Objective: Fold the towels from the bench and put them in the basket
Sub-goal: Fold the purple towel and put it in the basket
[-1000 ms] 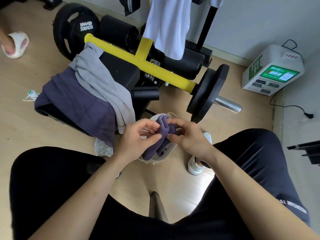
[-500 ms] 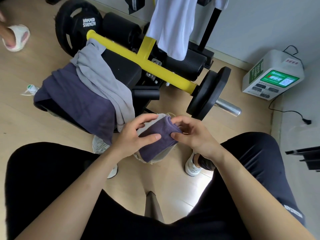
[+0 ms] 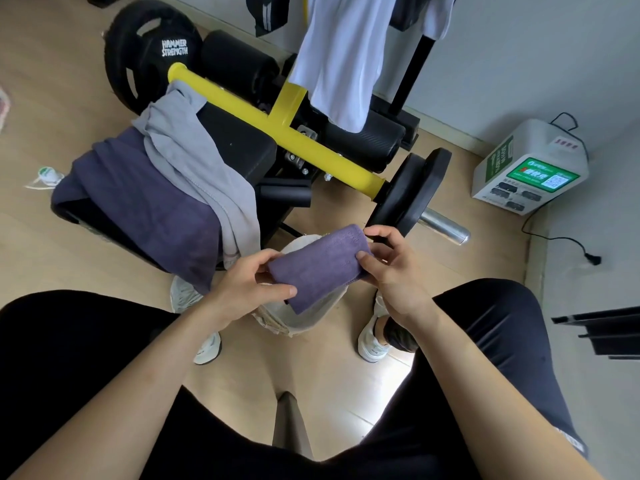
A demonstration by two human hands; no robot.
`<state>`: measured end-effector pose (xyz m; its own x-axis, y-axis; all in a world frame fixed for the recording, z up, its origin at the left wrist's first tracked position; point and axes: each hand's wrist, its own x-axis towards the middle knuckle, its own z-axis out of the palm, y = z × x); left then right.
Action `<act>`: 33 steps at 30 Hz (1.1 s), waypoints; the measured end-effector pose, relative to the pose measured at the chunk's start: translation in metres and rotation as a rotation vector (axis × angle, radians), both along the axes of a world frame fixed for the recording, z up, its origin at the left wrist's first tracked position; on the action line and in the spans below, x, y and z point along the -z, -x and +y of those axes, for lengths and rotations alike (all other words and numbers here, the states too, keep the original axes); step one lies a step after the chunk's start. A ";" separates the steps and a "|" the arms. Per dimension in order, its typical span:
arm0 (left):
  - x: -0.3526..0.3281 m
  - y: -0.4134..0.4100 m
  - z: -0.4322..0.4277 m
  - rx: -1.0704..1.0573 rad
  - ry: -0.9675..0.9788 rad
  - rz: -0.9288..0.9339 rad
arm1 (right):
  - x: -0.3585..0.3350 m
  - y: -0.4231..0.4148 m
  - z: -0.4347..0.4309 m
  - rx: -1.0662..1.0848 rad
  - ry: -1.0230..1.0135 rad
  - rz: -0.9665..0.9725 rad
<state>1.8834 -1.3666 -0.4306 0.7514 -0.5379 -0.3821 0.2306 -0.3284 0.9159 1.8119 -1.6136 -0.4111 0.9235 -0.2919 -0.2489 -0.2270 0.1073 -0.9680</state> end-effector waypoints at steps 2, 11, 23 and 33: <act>0.000 -0.001 -0.003 -0.156 0.073 0.082 | 0.003 -0.001 -0.001 -0.033 0.119 0.003; 0.003 -0.012 -0.008 -0.579 0.172 0.295 | 0.009 0.001 0.009 -0.254 0.296 -0.041; 0.032 0.008 -0.065 -0.720 0.168 0.120 | 0.059 -0.014 0.030 0.085 0.020 0.290; 0.130 -0.002 -0.110 -0.563 -0.016 -0.096 | 0.149 -0.038 0.012 0.040 0.000 0.517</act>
